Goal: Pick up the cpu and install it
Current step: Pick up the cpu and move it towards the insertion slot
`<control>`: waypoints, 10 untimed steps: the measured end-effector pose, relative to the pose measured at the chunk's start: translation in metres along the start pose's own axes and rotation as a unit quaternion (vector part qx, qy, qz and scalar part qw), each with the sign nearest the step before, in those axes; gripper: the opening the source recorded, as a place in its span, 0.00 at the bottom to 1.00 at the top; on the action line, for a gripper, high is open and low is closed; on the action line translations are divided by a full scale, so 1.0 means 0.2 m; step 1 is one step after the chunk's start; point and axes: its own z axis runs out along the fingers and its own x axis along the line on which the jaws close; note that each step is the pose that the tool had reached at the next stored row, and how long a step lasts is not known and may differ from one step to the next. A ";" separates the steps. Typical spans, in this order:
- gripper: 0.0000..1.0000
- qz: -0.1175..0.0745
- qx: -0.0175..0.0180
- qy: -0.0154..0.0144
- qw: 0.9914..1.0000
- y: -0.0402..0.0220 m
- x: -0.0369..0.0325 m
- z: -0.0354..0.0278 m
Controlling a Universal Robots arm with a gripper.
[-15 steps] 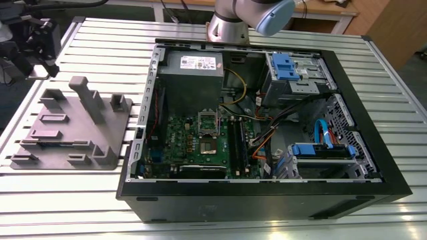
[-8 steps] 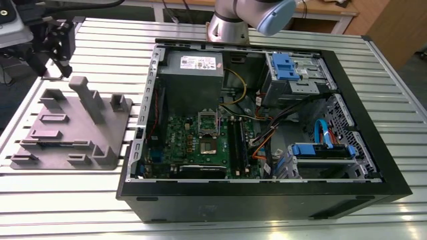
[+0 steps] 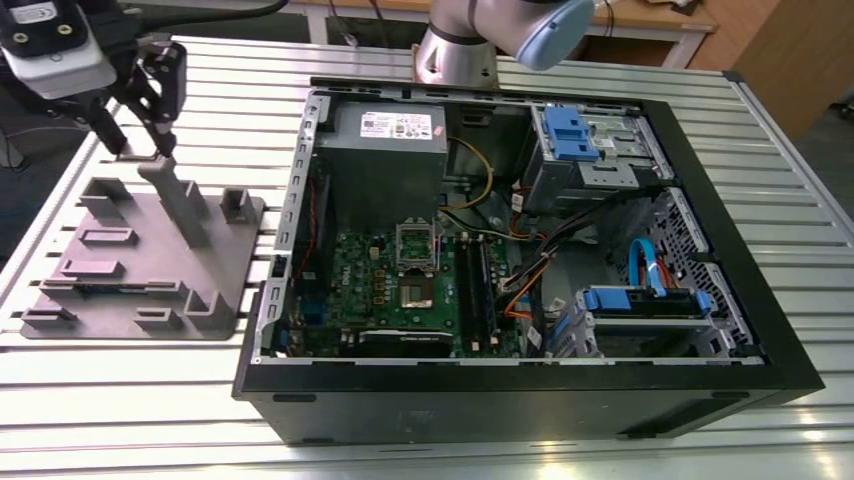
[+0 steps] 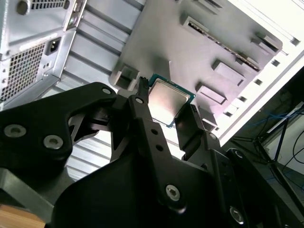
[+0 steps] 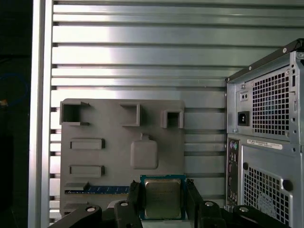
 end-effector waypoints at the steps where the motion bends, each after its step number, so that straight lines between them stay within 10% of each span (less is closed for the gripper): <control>1: 0.47 0.000 0.000 0.000 1.000 0.000 -0.017 0.000; 10: 0.47 0.000 0.000 0.000 1.000 0.002 -0.168 0.005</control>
